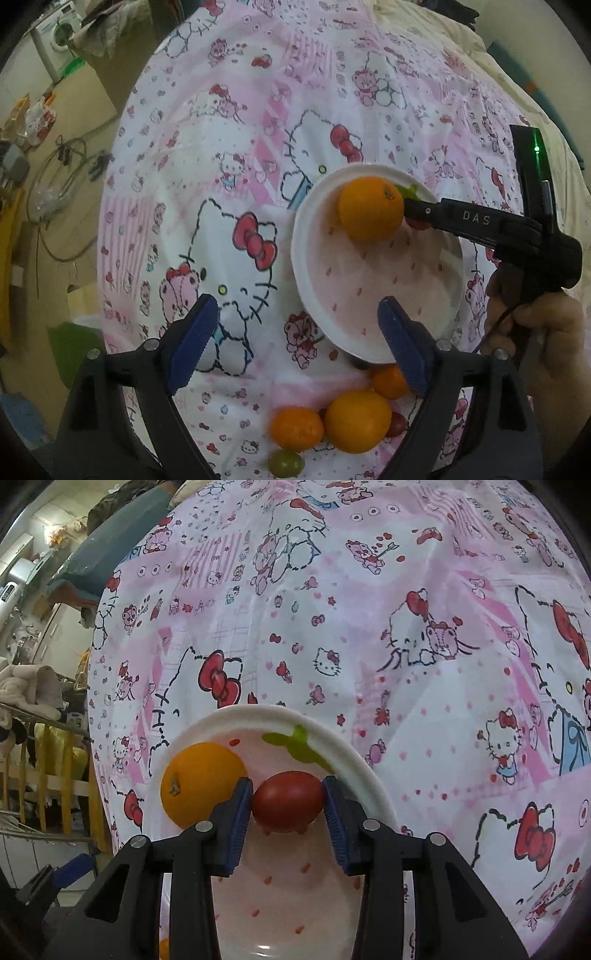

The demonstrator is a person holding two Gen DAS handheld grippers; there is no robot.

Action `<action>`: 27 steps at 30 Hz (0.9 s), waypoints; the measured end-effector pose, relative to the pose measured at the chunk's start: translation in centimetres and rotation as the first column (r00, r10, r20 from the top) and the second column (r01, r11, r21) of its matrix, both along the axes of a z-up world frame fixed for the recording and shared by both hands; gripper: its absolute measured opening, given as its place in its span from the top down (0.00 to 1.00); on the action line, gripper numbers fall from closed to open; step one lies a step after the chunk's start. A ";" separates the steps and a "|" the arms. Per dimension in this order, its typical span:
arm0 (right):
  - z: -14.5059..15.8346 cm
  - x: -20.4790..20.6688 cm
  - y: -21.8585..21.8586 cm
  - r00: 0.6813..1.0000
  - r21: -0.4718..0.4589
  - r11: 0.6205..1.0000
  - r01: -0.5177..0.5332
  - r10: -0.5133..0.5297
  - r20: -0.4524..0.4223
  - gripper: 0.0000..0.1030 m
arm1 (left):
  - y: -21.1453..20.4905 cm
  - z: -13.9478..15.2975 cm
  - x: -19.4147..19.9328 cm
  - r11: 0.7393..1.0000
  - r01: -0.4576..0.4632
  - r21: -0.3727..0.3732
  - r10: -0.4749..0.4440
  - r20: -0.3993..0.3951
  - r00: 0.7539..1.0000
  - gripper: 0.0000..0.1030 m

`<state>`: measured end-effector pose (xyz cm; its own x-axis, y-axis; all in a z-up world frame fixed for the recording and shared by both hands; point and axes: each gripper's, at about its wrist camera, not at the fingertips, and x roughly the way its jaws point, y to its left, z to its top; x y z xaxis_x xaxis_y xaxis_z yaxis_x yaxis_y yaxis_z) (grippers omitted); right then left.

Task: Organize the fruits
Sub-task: 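Lower the red tomato onto the plate and open the right tool, then move both tools toward the two small black fruits beside the plate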

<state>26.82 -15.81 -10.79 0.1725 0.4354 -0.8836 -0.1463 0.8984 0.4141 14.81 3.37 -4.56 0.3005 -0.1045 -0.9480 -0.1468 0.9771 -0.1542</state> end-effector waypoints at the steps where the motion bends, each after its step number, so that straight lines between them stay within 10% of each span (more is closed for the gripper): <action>1: 0.1 0.0 0.1 1.000 -0.002 1.000 0.004 -0.004 -0.001 0.57 | 0.1 0.1 0.0 1.000 -0.004 -0.002 0.004 0.002 1.000 0.16; 4: 0.6 0.1 0.0 1.000 0.011 1.000 0.021 -0.021 0.006 0.44 | 0.1 0.1 0.1 1.000 -0.008 -0.019 0.008 0.001 1.000 0.16; 27: 6.9 -10.7 -7.4 0.997 0.028 0.998 0.061 -0.062 0.047 0.44 | -1.5 -1.4 -4.2 0.997 0.071 -0.013 -0.071 -0.017 0.997 0.24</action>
